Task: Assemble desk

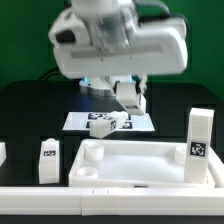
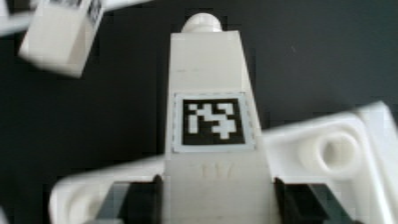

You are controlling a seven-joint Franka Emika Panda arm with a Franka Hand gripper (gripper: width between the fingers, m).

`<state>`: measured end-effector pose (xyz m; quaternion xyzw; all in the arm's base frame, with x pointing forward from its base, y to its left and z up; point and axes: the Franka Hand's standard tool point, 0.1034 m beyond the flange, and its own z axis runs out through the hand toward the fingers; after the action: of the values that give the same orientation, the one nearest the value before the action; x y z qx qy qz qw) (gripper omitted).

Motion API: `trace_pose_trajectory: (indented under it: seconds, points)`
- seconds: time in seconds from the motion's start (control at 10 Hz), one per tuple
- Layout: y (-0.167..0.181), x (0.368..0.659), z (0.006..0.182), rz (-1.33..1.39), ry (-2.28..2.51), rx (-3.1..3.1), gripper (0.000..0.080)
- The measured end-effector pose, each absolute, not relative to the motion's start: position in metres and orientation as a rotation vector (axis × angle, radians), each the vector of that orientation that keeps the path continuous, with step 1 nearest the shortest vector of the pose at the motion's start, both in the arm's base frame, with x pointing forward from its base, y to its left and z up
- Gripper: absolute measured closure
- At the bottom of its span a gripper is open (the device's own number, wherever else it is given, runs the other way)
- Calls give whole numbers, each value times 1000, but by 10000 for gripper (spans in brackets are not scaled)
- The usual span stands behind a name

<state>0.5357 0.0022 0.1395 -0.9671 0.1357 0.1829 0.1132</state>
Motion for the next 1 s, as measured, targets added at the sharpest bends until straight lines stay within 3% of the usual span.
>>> trace_pose_trajectory:
  seconds: [0.5,0.8,1.0]
  points:
    - [-2,555,140,47,411,-2951,515]
    - [-19,591,156,-296,379,-2990,515]
    - [-22,590,151,-537,396,-3002,515]
